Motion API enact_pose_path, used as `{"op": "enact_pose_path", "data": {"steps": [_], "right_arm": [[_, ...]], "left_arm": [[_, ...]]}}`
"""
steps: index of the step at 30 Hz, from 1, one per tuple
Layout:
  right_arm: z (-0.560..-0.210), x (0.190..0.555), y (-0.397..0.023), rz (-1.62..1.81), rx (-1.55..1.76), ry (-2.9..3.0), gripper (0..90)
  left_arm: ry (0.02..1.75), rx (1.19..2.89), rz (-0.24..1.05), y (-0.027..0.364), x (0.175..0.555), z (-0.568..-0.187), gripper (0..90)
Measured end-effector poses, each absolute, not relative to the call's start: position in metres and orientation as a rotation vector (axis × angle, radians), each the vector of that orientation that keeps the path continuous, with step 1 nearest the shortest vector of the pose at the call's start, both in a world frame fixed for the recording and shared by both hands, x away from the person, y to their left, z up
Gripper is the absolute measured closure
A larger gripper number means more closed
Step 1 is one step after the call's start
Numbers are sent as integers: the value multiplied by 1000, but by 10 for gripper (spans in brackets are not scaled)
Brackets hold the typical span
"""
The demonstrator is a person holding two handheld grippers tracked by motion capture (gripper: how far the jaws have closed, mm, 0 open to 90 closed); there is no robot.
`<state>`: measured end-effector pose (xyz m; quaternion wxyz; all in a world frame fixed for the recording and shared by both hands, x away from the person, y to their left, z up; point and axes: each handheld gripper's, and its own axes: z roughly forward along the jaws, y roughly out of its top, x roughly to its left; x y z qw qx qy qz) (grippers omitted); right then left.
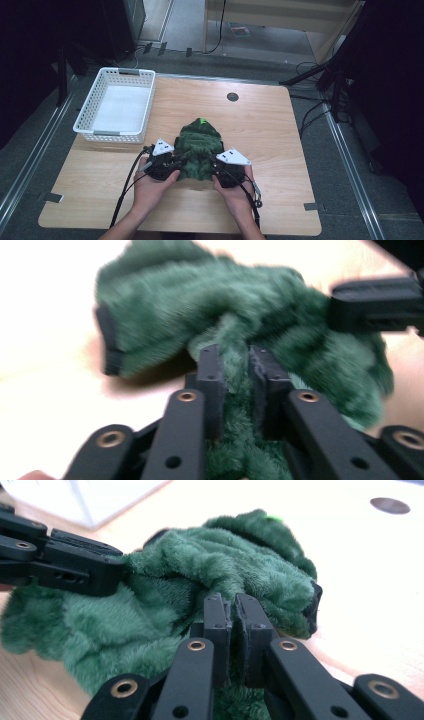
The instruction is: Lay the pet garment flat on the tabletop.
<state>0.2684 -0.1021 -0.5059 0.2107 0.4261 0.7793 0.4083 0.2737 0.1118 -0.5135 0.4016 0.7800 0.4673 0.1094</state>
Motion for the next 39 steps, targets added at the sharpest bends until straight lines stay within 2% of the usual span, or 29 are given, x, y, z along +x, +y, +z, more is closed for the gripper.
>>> {"op": "enact_pose_path", "data": {"steps": [1, 2, 5, 7, 12, 14, 18, 21, 24, 26, 29, 32, 33, 39], "right_arm": [[-511, 271, -101, 1096, 1187, 2218, 817], [-517, 272, -100, 1068, 1200, 2252, 786], [-519, 266, -107, 1109, 1213, 2249, 616], [-516, 260, -115, 1144, 1211, 2222, 589], [-521, 243, -137, 1129, 1230, 2238, 598], [-526, 238, -143, 1105, 1228, 2257, 609], [-536, 236, -151, 1064, 1282, 2267, 641], [-538, 237, -156, 1023, 1298, 2240, 671], [-541, 240, -162, 1036, 1320, 2232, 660], [-539, 239, -163, 1078, 1317, 2229, 613], [-530, 232, -165, 1173, 1302, 2204, 543], [-528, 227, -169, 1214, 1326, 2195, 532], [-530, 225, -169, 1196, 1330, 2206, 537], [-542, 221, -171, 1130, 1325, 2234, 583]], "left_arm": [[1186, 1998, 282, 111, 274, -519, 691], [1192, 2006, 267, 111, 273, -523, 691], [1191, 1967, 262, 121, 268, -527, 561], [1176, 1937, 242, 132, 263, -525, 528], [1147, 1937, 189, 155, 251, -528, 502], [1153, 1964, 195, 158, 248, -534, 522], [1168, 2012, 255, 162, 244, -546, 731], [1180, 2010, 263, 167, 245, -546, 782], [1171, 1984, 253, 172, 243, -546, 771], [1152, 1929, 236, 175, 240, -543, 673], [1106, 1880, 189, 181, 235, -537, 586], [1093, 1889, 152, 181, 232, -540, 528], [1093, 1914, 166, 179, 231, -543, 537], [1130, 1974, 233, 180, 227, -551, 757]]}}
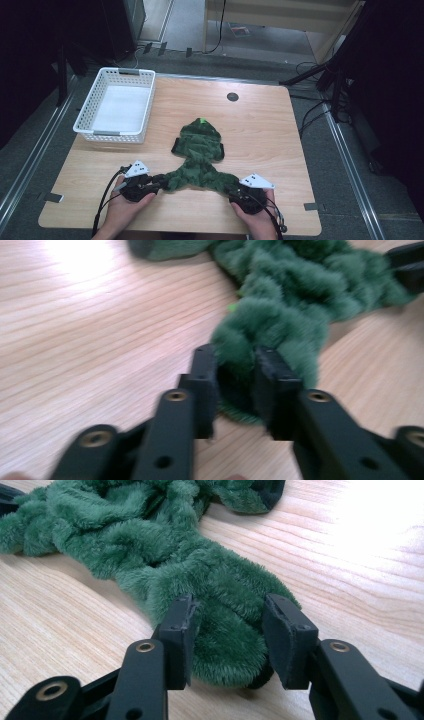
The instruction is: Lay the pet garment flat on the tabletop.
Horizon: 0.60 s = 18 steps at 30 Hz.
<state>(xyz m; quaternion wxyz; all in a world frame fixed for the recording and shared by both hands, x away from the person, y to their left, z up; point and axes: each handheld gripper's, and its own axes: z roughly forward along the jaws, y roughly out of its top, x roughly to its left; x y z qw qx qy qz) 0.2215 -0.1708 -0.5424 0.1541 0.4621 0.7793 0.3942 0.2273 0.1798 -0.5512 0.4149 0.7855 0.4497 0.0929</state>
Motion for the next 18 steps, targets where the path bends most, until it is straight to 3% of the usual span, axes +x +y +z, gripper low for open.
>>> {"op": "enact_pose_path", "data": {"steps": [5, 8, 10, 13, 18], "right_arm": [[-544, 222, -171, 1126, 1317, 2246, 586], [-540, 222, -172, 1156, 1321, 2235, 556], [-531, 227, -173, 1216, 1310, 2187, 541], [-512, 251, -167, 1261, 1314, 2110, 562], [-508, 326, -141, 1162, 1330, 2152, 580]], "left_arm": [[1145, 1954, 230, 182, 225, -553, 748], [1183, 1914, 250, 184, 226, -553, 604], [1188, 1905, 240, 185, 227, -554, 623], [1181, 1915, 248, 183, 227, -555, 725], [1162, 1926, 262, 180, 225, -555, 813]]}}
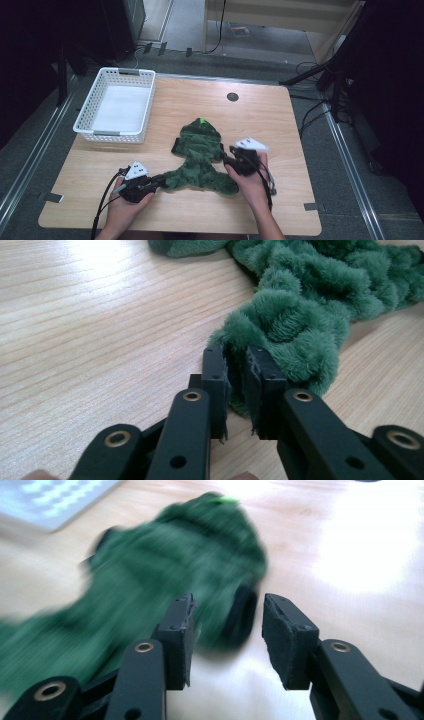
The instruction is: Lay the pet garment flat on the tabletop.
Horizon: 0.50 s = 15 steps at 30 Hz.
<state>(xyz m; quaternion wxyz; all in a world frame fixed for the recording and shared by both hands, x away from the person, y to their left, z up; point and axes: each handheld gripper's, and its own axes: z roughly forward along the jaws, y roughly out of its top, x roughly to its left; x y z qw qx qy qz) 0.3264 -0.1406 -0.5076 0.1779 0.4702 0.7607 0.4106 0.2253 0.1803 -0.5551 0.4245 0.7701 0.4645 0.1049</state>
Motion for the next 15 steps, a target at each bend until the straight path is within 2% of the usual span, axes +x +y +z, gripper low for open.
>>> {"op": "enact_pose_path", "data": {"steps": [4, 7, 11, 12, 15], "right_arm": [[-522, 377, -126, 1076, 1438, 2163, 584], [-530, 397, -119, 1015, 1491, 2179, 621], [-535, 408, -115, 938, 1475, 2183, 864], [-535, 410, -116, 931, 1478, 2170, 893], [-536, 417, -121, 940, 1543, 2123, 900]], "left_arm": [[1159, 1920, 249, 182, 226, -555, 837], [1165, 1913, 237, 183, 226, -555, 848], [1164, 1914, 233, 184, 227, -555, 860], [1163, 1914, 232, 184, 227, -555, 863], [1163, 1914, 233, 184, 227, -555, 865]]}}
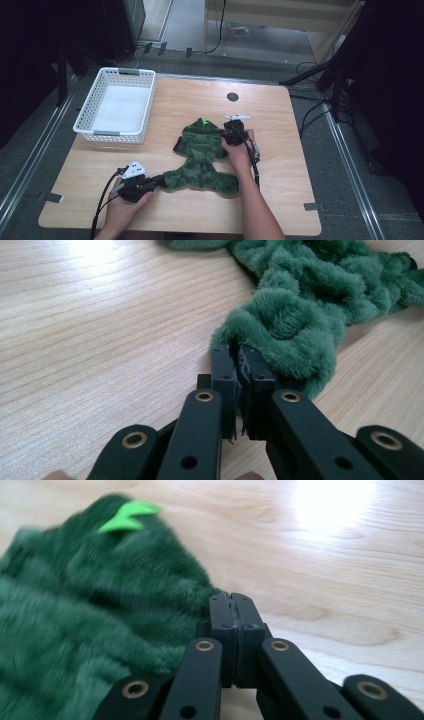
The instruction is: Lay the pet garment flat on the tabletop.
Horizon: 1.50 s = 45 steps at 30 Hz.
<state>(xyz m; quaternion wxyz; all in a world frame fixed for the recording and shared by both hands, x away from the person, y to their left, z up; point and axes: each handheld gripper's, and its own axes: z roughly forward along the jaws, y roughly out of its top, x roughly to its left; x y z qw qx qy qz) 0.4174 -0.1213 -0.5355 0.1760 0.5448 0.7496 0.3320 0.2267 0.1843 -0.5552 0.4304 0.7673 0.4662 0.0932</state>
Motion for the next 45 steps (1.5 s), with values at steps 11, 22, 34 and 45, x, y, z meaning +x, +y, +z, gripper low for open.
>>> {"op": "enact_pose_path", "data": {"steps": [11, 22, 34, 45], "right_arm": [[-525, 406, -134, 1098, 1493, 2133, 670], [-511, 355, -174, 1223, 1429, 2123, 443], [-503, 304, -214, 1233, 1376, 2091, 12], [-513, 277, -240, 1149, 1414, 2060, 3]], "left_arm": [[1171, 1889, 221, 186, 227, -555, 767], [1151, 1758, 292, 204, 223, -548, 372], [1165, 1710, 364, 244, 221, -539, 10], [1248, 1679, 477, 301, 209, -540, 2]]}}
